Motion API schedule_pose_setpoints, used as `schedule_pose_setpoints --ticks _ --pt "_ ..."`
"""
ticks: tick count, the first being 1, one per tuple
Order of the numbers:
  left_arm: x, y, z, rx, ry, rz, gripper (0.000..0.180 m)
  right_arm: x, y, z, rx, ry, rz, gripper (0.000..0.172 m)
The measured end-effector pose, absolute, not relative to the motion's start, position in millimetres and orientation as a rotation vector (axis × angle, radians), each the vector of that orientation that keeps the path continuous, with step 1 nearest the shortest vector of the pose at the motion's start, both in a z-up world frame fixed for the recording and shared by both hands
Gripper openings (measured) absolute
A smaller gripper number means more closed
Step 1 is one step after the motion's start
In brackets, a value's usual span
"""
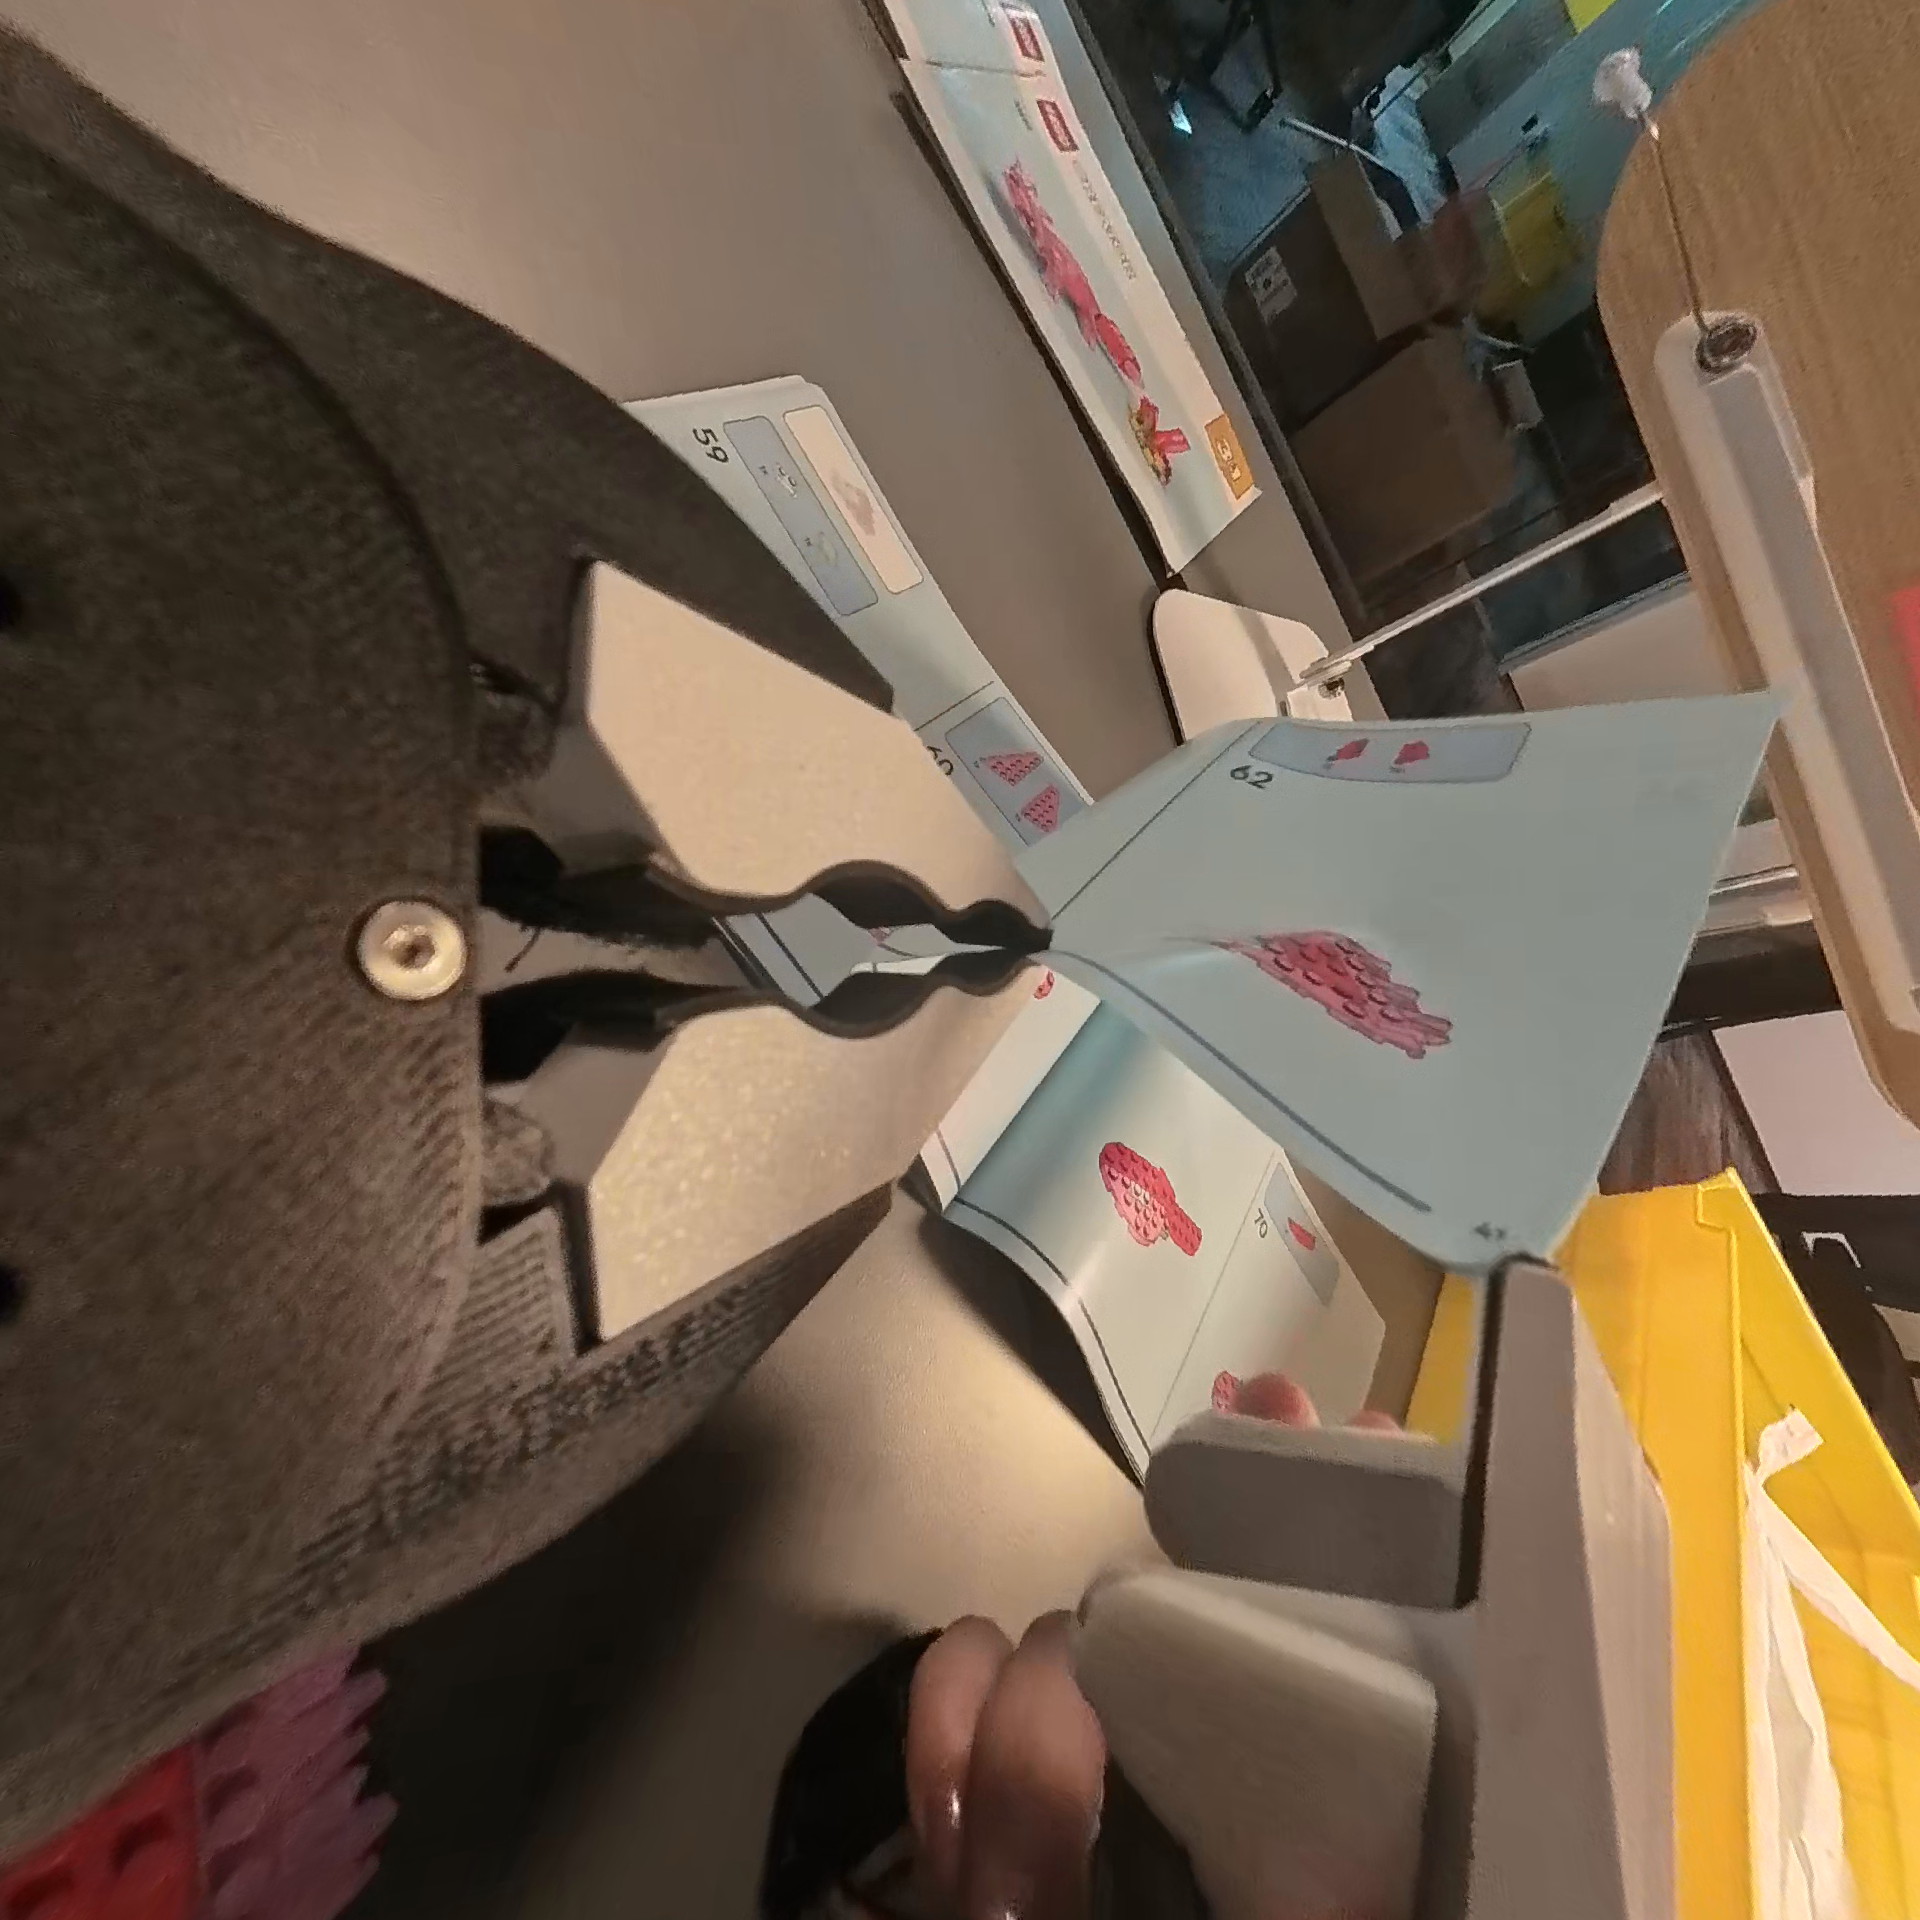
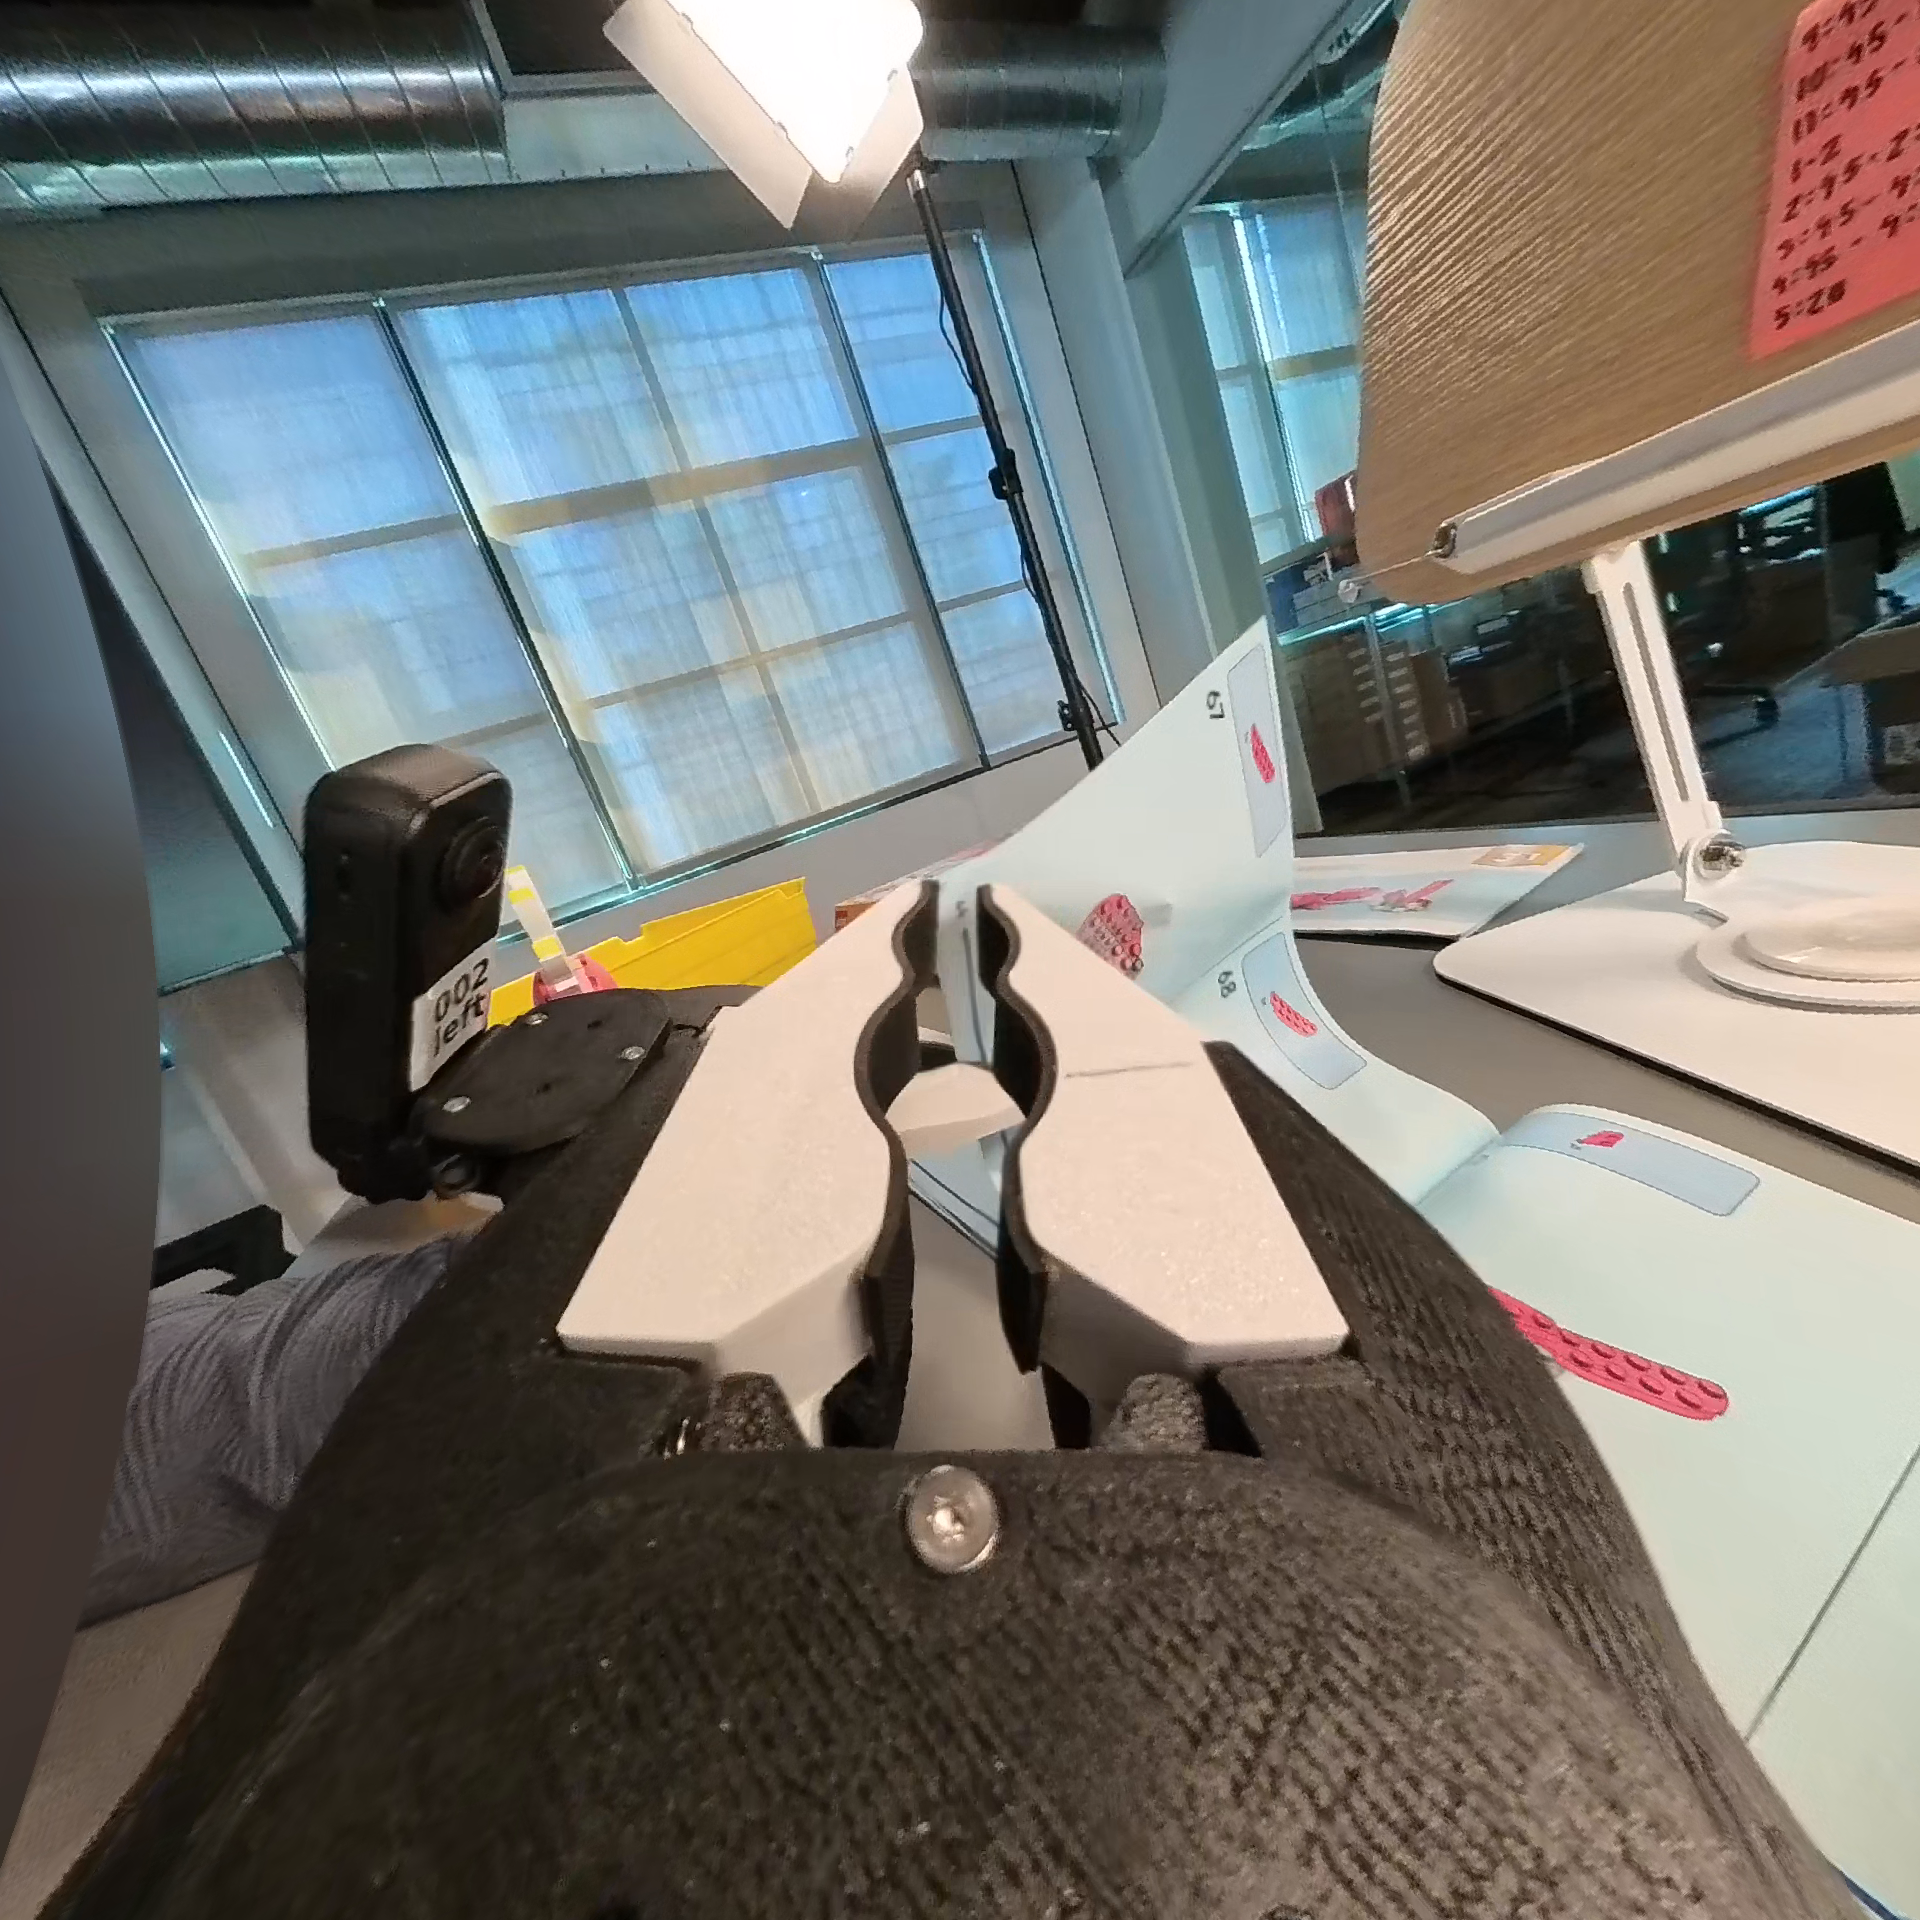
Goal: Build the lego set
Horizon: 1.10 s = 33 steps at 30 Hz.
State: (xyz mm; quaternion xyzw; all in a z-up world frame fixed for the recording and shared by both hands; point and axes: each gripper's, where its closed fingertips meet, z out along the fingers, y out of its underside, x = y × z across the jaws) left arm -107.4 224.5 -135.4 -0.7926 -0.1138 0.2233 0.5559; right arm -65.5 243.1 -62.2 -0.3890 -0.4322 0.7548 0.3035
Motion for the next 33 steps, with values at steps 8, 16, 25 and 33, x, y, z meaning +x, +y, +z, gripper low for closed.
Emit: schedule_pose_setpoints --ticks 8,16,25,33 --pt "-107.1 225.2 -135.4 -1.875 -0.259 0.540 0.000 -63.8 242.0 -60.0 -1.014 -1.141 2.020 0.023" --pt "-96.9 230.7 -140.0 -1.919 -0.078 0.743 0.000 -62.1 250.9 -54.4 -0.952 -1.104 1.793 0.049" --pt "-98.9 229.6 -139.5 -1.916 -0.103 0.716 0.000 -63.7 250.3 -58.5 -0.940 -1.138 1.711 0.038" --pt "-98.9 229.8 -139.7 -1.918 -0.103 0.715 0.000 -64.5 247.0 -60.0 -0.926 -1.162 1.694 0.038"
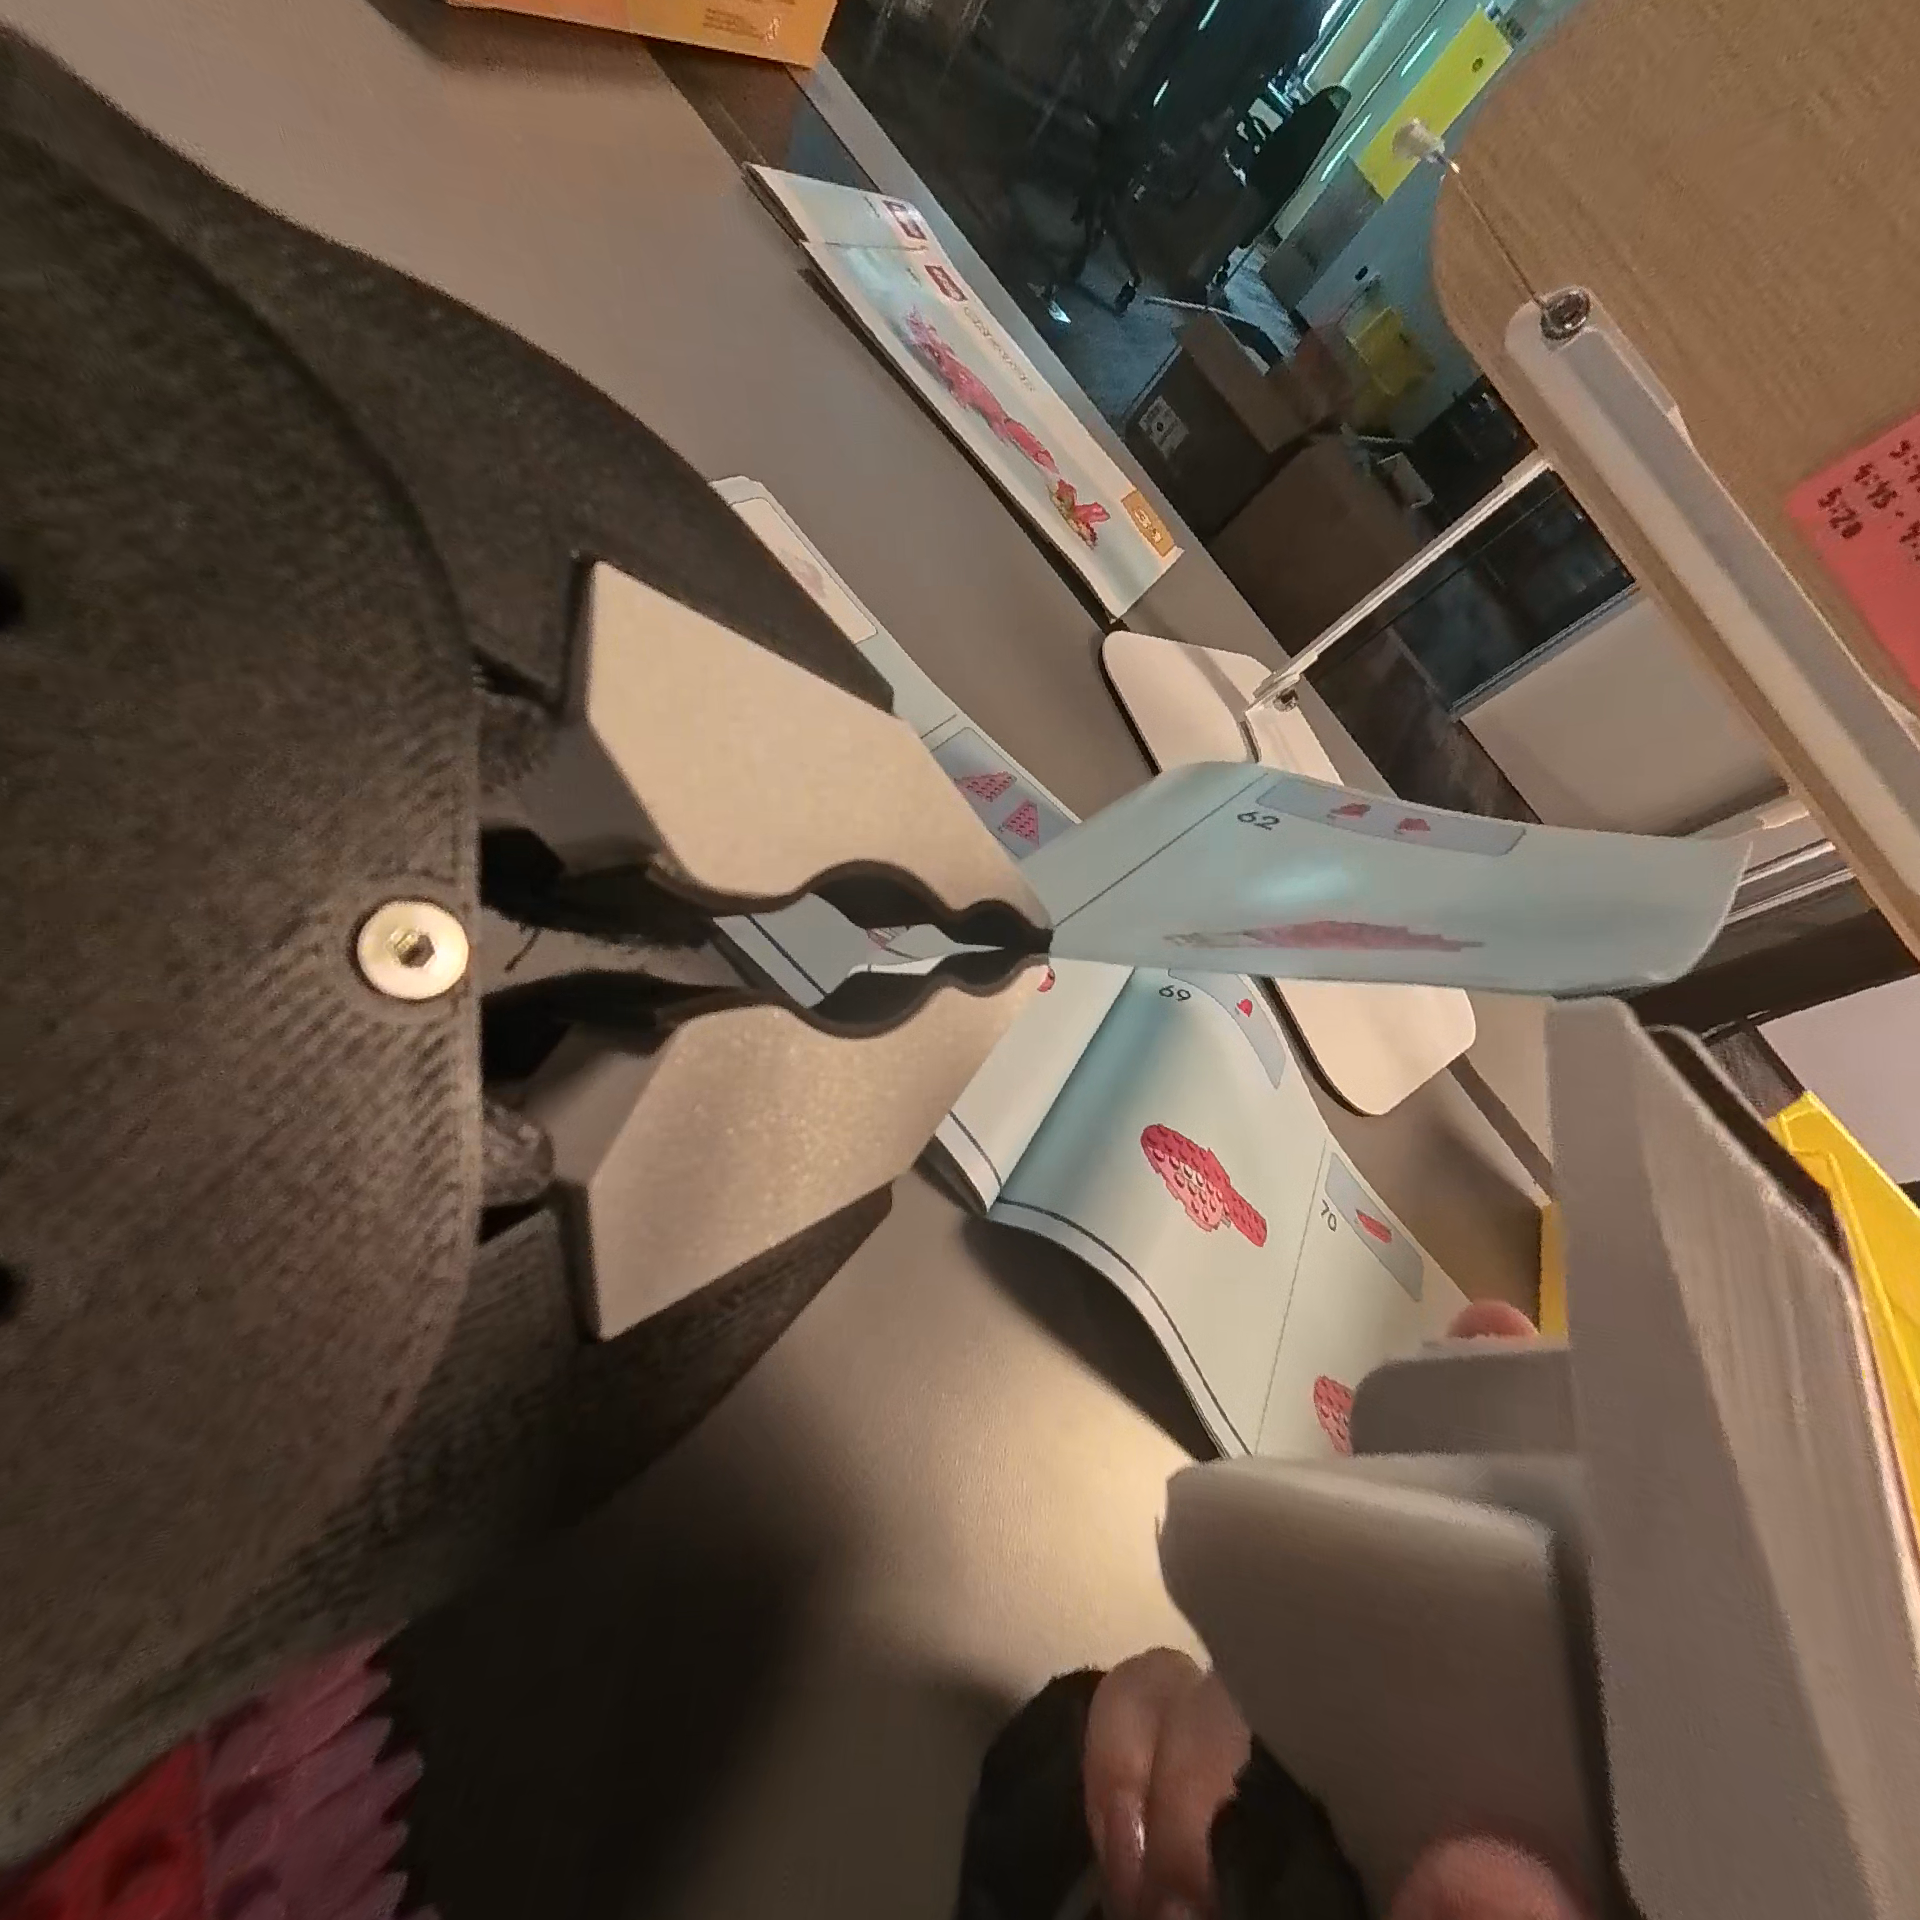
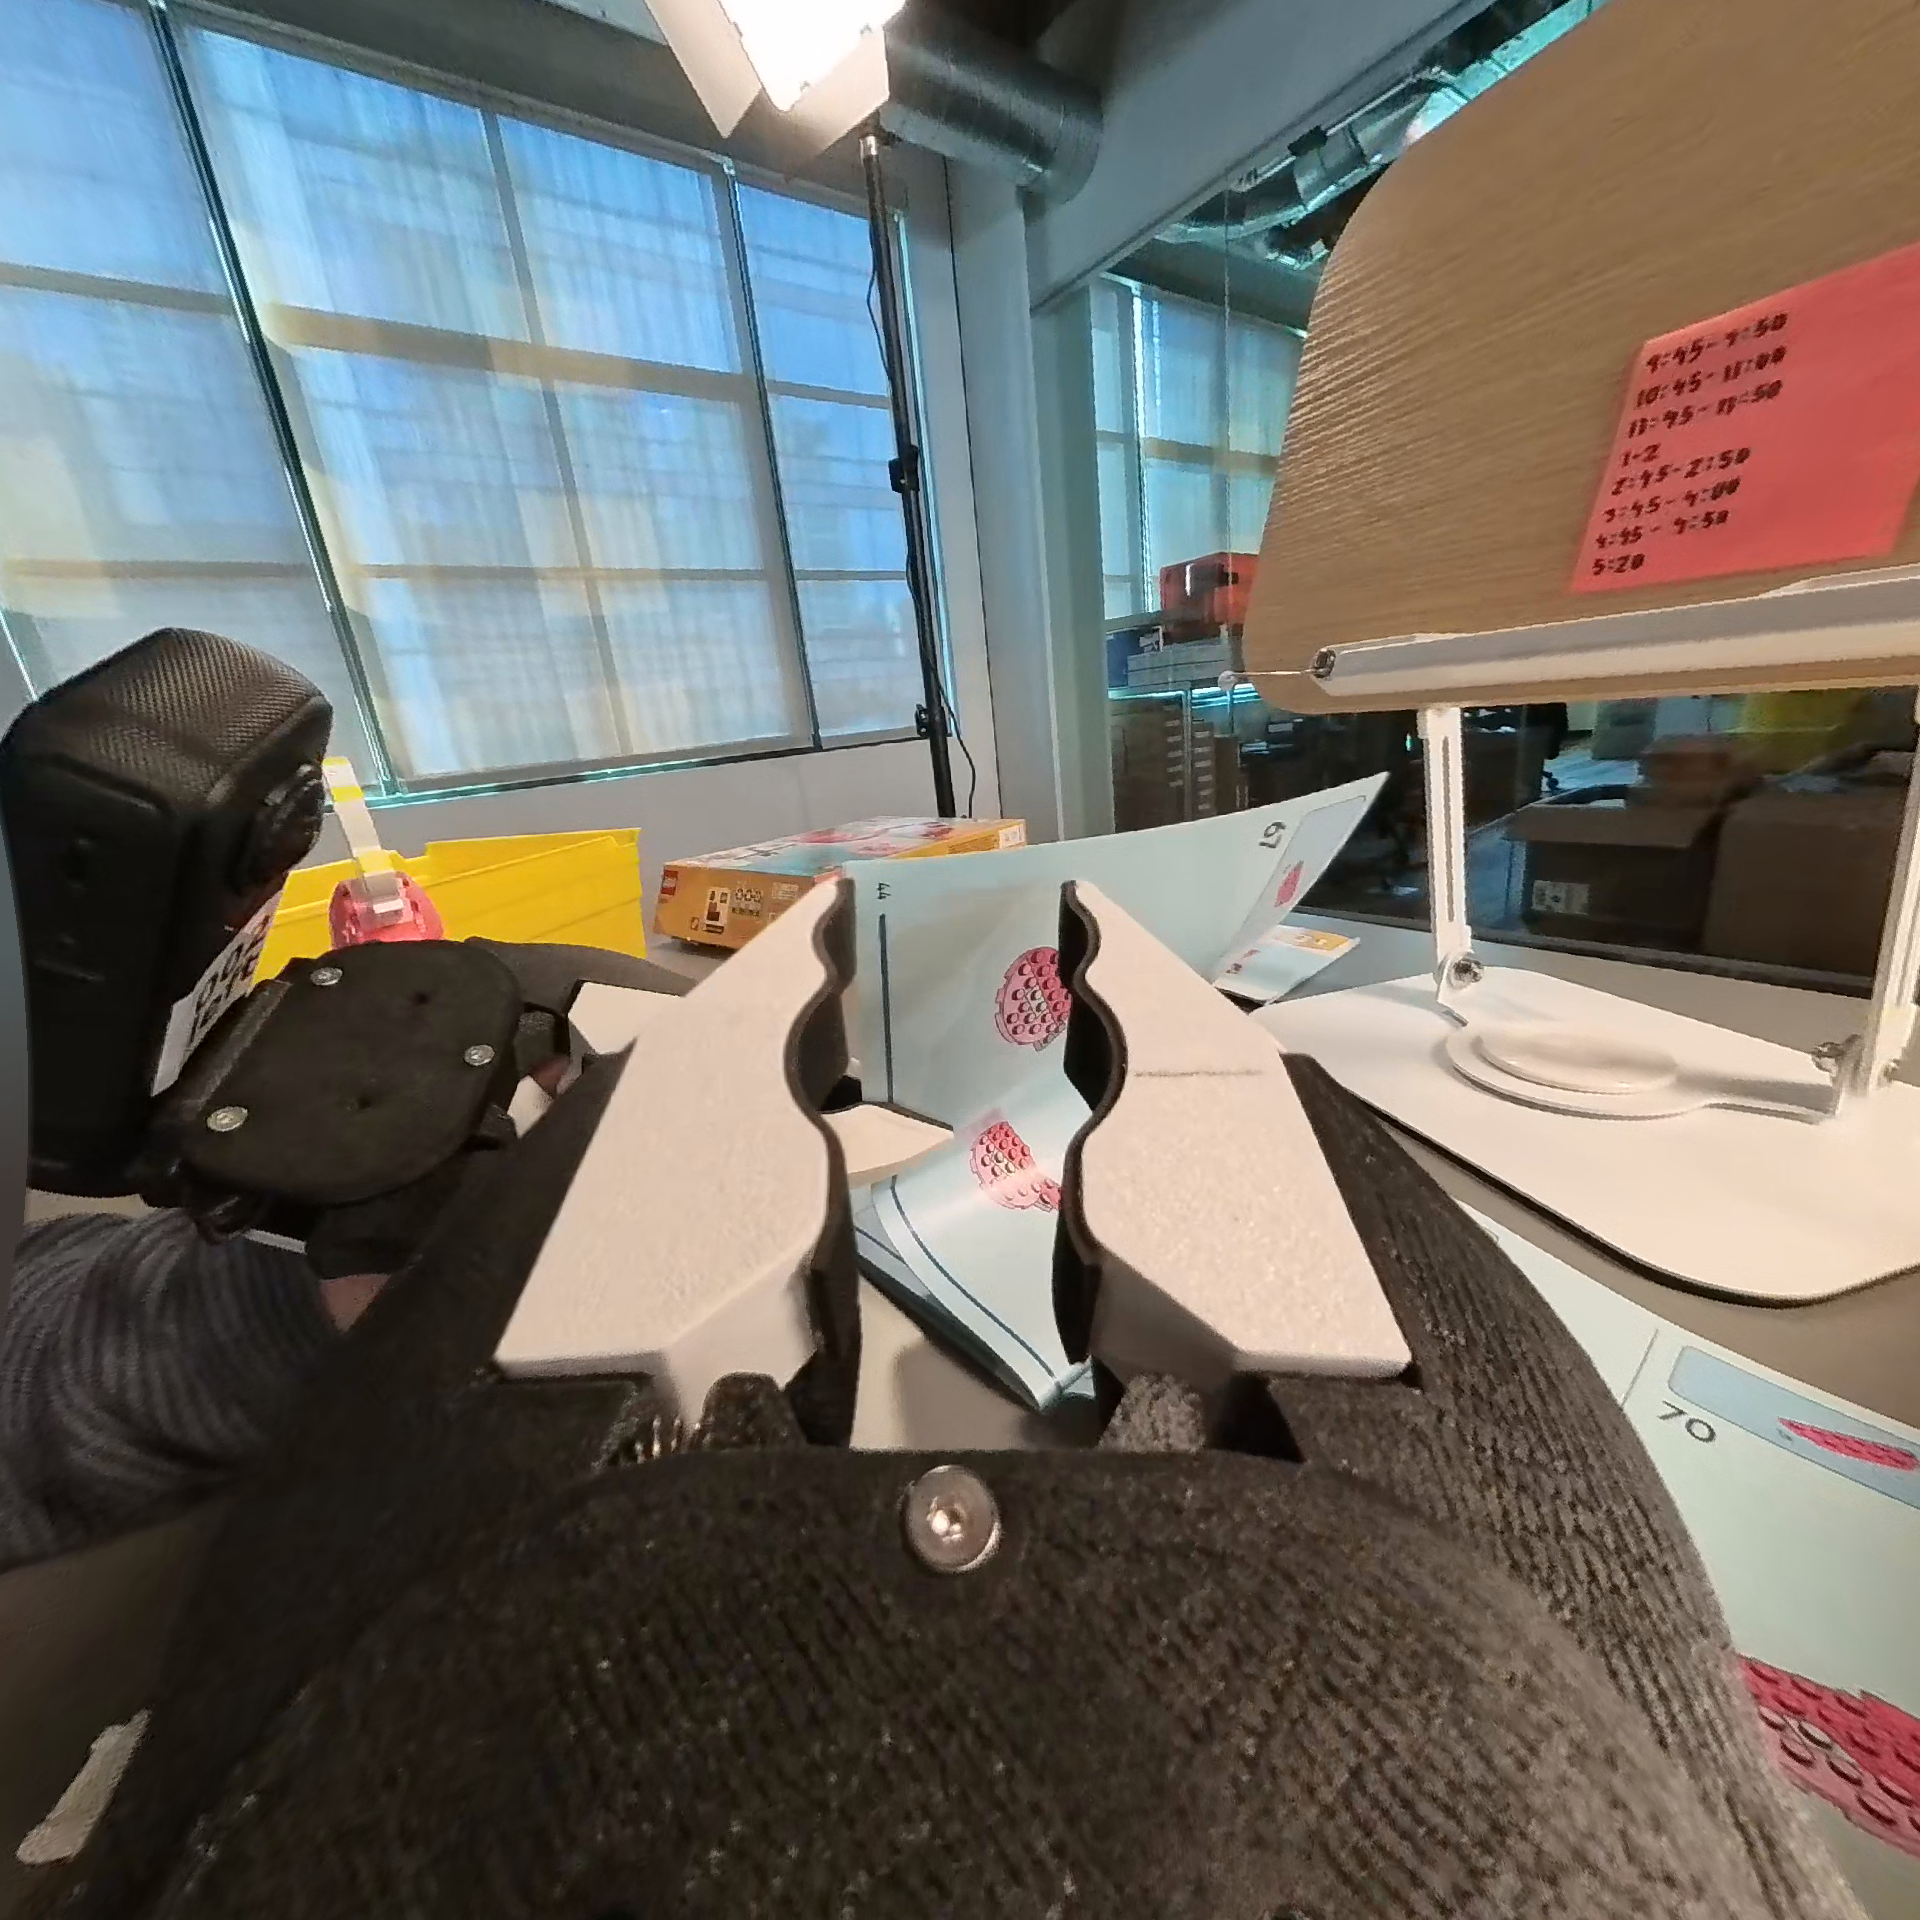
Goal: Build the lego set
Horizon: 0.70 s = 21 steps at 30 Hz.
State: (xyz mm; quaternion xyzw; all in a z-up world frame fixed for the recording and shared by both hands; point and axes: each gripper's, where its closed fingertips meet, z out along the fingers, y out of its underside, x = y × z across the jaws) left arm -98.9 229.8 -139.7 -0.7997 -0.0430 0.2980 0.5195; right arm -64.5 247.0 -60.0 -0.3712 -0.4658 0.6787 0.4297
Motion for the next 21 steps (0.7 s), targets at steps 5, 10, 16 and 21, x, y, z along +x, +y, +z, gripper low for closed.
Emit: schedule_pose_setpoints --ticks 5,10,16,21 --pt "-98.5 230.0 -140.1 -1.919 -0.098 0.719 0.000 -63.4 244.7 -58.9 -0.912 -1.168 1.707 0.039" --pt "-98.3 229.9 -139.9 -1.917 -0.098 0.714 0.000 -64.3 248.5 -59.8 -0.933 -1.152 1.709 0.035" --pt "-98.4 229.6 -139.6 -1.914 -0.101 0.713 0.000 -64.2 251.3 -59.9 -0.945 -1.138 1.711 0.026" --pt "-99.6 228.8 -139.4 -1.912 -0.111 0.712 0.000 -65.6 254.3 -62.6 -0.977 -1.136 1.704 0.014"
